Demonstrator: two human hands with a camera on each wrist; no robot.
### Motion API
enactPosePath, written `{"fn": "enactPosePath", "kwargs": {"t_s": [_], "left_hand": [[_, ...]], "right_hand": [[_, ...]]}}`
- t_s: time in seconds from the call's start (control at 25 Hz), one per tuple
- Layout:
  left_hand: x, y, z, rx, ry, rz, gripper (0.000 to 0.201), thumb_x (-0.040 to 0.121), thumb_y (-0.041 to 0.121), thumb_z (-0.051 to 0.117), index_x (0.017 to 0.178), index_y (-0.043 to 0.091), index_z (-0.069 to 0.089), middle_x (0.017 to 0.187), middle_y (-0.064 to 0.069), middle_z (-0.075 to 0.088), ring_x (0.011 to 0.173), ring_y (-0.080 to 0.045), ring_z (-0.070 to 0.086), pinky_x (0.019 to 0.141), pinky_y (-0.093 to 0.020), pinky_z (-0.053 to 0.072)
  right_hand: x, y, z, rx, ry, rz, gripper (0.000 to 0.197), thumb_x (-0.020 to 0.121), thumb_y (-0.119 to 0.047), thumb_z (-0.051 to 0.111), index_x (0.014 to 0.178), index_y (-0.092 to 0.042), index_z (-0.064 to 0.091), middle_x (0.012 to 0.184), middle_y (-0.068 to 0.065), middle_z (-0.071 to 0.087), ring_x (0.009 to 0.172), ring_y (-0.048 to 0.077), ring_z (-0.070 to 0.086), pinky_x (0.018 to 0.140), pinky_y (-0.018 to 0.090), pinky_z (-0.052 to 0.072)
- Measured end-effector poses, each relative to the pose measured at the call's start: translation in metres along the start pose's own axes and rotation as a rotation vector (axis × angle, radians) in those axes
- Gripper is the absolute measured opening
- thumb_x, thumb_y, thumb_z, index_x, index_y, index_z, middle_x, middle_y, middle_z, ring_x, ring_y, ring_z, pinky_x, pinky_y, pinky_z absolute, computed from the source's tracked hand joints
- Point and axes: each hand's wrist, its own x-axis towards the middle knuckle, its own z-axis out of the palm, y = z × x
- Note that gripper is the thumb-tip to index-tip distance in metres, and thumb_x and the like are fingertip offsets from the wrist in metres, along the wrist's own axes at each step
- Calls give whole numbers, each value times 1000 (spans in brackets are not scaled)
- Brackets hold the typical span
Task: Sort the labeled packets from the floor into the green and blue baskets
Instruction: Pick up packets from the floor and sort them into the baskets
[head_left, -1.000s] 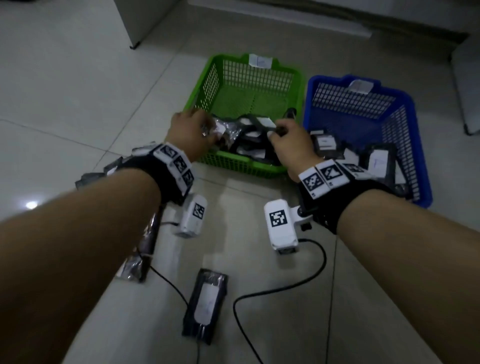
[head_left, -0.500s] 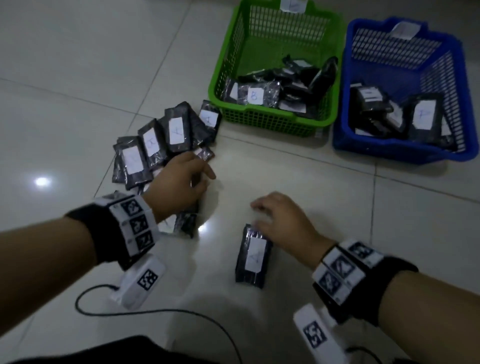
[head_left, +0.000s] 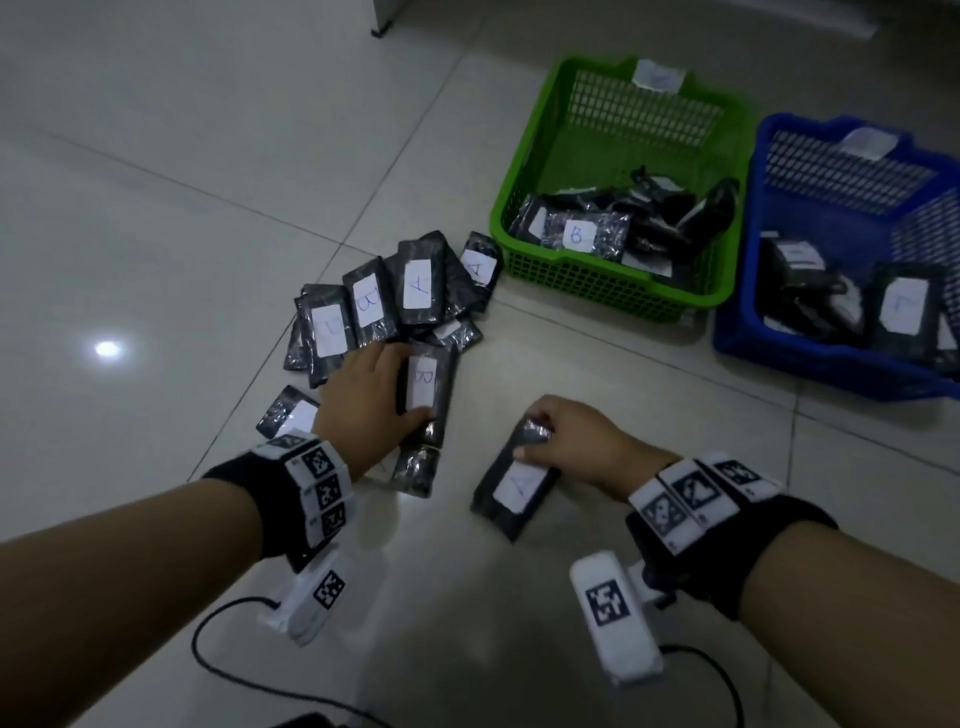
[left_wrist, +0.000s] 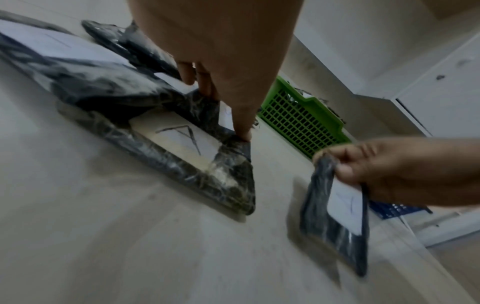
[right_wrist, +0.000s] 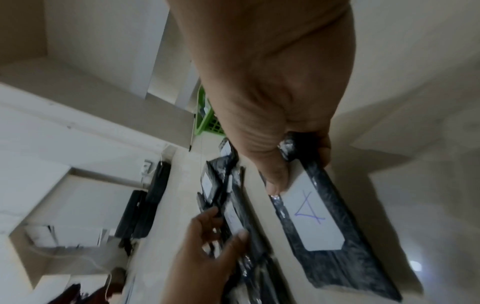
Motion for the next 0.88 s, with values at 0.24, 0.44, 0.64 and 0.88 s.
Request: {"fn": "enactPosePath", "kwargs": {"t_s": [0.24, 0.44, 0.64, 0.88], "left_hand": [[16, 19, 3, 121, -147, -101, 96, 67, 50, 75, 144, 21, 25, 131, -9, 53, 124, -30, 48, 107, -48, 35], [24, 29, -13, -105, -278, -132, 38, 79, 39, 69, 108, 18, 57, 100, -3, 64, 98, -23, 62, 82, -35, 51], [39, 51, -63, -337, -248, -175, 24, 86, 41, 61, 96, 19, 58, 88, 0, 63, 82, -16, 60, 65, -27, 46], [105, 119, -119, -680, -175, -192, 40, 65, 33, 65, 100, 16, 61, 100, -11, 68, 93, -31, 66, 84, -48, 56]], "right_hand": [[32, -6, -40, 380, 148, 84, 37, 70, -23, 80, 100, -15, 59, 105, 16, 67, 97, 31, 66, 88, 50, 54], [25, -21, -69, 469, 127, 102, 20, 79, -14, 72, 93, -15, 58, 103, 16, 66, 89, 27, 66, 67, 34, 54], [17, -47, -125, 493, 81, 73, 23, 91, 2, 54, 111, -8, 55, 107, 15, 57, 82, 20, 59, 56, 23, 53], [8, -42, -218, 496, 247, 88, 24, 88, 9, 50, 99, -12, 54, 87, 10, 53, 68, 19, 51, 48, 28, 43]]}}
